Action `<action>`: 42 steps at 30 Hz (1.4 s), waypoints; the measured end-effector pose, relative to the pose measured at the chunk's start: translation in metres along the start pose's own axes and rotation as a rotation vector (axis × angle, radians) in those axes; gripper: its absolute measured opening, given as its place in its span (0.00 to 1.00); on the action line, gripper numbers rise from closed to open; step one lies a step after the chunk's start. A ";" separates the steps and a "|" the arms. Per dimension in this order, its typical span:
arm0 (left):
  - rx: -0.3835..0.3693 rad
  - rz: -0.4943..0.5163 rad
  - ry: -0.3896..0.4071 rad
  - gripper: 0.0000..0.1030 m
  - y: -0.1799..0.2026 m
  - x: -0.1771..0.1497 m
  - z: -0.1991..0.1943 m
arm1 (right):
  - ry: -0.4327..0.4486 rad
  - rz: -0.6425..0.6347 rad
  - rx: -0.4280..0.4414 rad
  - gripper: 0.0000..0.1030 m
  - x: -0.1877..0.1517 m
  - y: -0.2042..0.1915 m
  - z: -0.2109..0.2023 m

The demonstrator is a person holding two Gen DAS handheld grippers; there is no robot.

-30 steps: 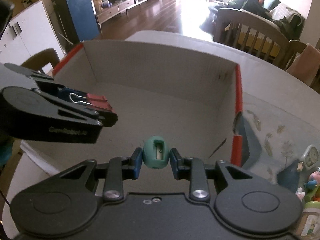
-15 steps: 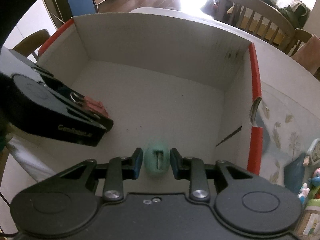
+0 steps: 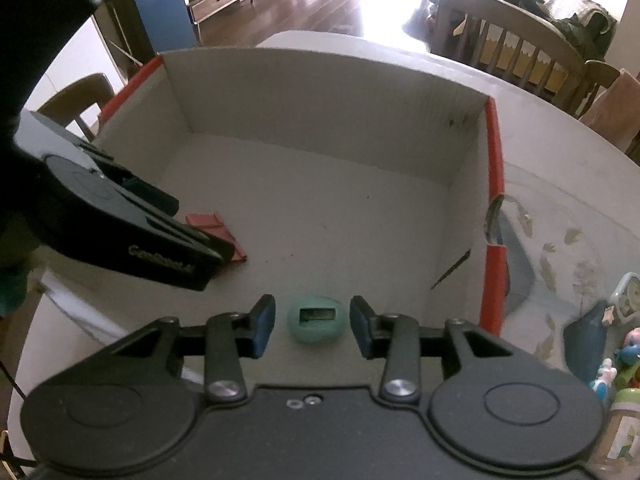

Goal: Organize rigid objects
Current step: 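Open both tools to drop the clip and sharpener into the shoebox, then move both tools back toward the items on the table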

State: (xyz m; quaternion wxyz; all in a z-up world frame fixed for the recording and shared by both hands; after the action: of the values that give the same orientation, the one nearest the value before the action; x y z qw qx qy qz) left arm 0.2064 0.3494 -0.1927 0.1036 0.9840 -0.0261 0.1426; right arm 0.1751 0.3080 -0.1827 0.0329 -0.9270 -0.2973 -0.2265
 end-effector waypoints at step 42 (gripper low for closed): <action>0.002 0.060 0.451 0.67 0.050 -0.053 -0.144 | 0.343 0.134 0.112 0.79 -0.031 0.027 -0.133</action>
State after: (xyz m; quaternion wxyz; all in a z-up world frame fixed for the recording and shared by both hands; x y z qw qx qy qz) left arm 0.1116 0.3317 -0.0634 0.1015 0.9260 -0.0315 0.3622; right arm 0.1149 0.2430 -0.0750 0.1495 -0.8892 -0.2370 -0.3617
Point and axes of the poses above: each gripper's, at about its wrist camera, not at the fingertips, and z roughly the way its jaws point, y to its right, x to its top, the point moved 7 cm from there along z, roughly the way its jaws point, and after that the axes turned 9 degrees about -x, right-handed, at the moved point
